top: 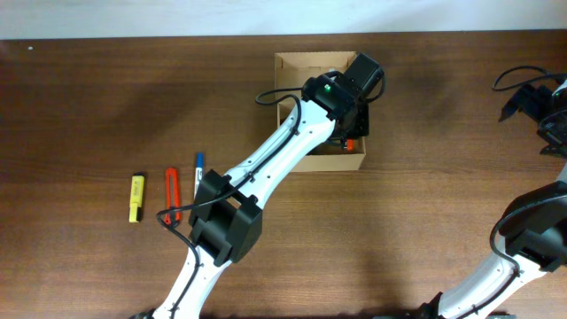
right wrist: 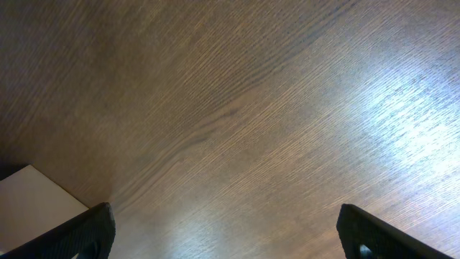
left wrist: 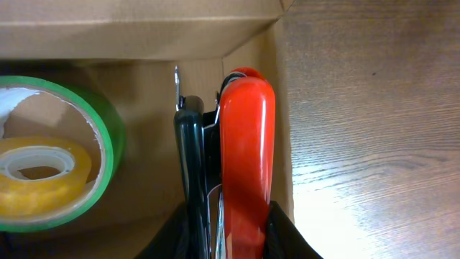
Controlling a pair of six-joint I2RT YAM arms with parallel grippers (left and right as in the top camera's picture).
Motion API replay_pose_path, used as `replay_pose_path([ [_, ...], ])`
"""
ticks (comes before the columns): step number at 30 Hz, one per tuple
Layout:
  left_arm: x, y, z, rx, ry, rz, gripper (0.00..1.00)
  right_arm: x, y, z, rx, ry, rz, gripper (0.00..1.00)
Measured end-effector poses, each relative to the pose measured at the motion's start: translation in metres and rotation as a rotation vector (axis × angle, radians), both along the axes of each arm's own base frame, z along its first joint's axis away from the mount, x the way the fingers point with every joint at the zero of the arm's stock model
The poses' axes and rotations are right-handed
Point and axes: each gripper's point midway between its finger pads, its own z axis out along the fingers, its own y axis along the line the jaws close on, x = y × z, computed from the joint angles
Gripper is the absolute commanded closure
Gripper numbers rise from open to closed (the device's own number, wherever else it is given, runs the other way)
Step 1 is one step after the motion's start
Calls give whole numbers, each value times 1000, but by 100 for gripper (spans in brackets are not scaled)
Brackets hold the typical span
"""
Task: Pack container
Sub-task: 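Lower the knife into the box beside the tape and open gripper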
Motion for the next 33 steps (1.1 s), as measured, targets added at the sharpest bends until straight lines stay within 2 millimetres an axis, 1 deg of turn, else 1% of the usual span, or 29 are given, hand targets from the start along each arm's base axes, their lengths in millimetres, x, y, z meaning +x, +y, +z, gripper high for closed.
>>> replay_pose_path([
  [9,-4,-2,-36,28,66,-9,98,0,0,0,0,0,0,1],
  [27,-5,-4,-36,20,73,-12,98,0,0,0,0,0,0,1],
  [33,-5,-1,-37,22,80,-7,99,0,0,0,0,0,0,1],
])
